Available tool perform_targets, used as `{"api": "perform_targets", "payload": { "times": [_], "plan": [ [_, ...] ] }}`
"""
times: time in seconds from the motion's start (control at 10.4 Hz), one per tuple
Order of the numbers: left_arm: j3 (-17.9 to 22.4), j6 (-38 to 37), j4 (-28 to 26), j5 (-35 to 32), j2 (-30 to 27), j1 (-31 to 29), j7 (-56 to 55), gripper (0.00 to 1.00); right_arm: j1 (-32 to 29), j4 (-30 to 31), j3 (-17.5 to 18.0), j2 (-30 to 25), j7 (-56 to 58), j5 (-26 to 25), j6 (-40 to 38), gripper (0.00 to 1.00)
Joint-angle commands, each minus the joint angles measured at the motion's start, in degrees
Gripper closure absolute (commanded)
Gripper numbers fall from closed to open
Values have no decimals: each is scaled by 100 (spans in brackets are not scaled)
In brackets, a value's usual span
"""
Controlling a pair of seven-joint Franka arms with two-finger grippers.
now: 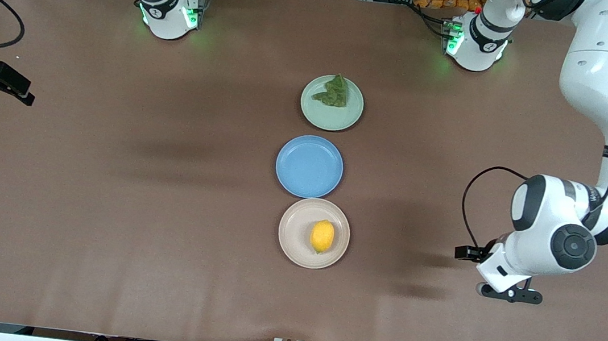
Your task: Place lemon and lettuce in plates
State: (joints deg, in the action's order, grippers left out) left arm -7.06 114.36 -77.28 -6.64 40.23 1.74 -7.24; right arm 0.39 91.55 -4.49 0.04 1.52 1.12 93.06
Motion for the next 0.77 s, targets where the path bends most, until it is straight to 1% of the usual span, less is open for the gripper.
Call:
{"api": "perform_targets", "payload": {
  "times": [0.0,0.19,0.29,0.48,0.68],
  "plan": [
    [-24,-317,-174,-127,-375,-95,135,0,-100,-340,45,57,-11,37,-357,0],
    [-33,-615,-191,-127,-577,-156,144,0,-91,-620,54,66,15,29,-656,0],
    [-67,-660,-322,-66,-796,-270,144,0,-91,-647,54,57,32,28,-675,0],
    [-111,-661,-769,13,-1339,-411,153,0,-92,-656,45,49,33,46,-745,0],
    [-112,-669,-1218,259,-1937,-411,153,0,-74,-682,80,31,41,29,-728,0]
  ]
}}
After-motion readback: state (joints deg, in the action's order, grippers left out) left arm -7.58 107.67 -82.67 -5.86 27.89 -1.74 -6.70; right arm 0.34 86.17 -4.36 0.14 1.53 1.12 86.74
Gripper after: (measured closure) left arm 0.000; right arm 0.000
